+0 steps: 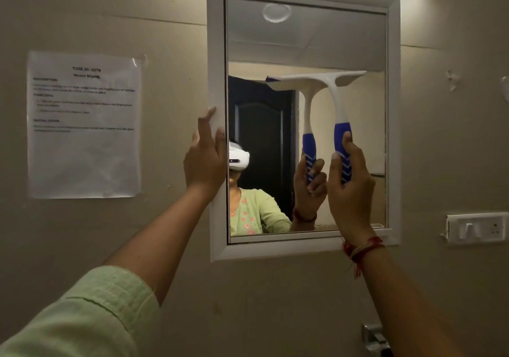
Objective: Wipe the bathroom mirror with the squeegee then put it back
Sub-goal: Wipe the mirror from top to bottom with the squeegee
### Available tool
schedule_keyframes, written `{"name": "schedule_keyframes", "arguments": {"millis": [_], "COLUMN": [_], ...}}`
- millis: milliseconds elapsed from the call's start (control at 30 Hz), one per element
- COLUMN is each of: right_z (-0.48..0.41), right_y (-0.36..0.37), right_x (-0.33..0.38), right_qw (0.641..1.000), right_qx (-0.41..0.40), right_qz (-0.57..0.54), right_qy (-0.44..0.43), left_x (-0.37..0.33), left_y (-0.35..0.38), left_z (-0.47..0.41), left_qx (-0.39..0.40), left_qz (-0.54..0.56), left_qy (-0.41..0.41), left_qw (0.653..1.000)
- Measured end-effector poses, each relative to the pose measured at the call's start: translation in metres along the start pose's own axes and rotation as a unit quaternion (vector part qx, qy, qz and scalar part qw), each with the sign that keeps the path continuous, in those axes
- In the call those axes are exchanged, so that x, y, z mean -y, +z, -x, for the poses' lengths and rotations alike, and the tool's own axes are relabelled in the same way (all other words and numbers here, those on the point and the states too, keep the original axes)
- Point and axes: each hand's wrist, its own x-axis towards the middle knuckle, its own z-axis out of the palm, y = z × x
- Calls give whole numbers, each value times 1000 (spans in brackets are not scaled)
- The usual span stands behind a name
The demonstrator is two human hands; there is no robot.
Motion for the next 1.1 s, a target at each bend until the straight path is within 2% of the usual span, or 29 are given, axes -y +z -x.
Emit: {"name": "schedule_keyframes", "arguments": {"millis": [233, 500, 733, 967, 1100], "right_z": [63, 30, 102, 52, 76], "right_y": [-12, -7, -21, -15, -18], "right_x": [-12, -6, -25, -14, -21], "right_qw": [997, 999, 997, 998, 997], "right_qx": [48, 19, 39, 32, 40], "right_qz": [-42, -21, -42, -40, -49], "right_qy": [36, 29, 46, 28, 40], "left_x": [-1, 1, 0, 0, 1], "left_y": [0, 1, 2, 2, 1], "left_z": [1, 0, 1, 2, 2], "left_qx": [8, 4, 9, 13, 13], "left_qz": [-5, 3, 11, 11, 13], "left_qy": [6, 10, 11, 12, 9], "left_qw": [1000, 1000, 1000, 1000, 1000]}}
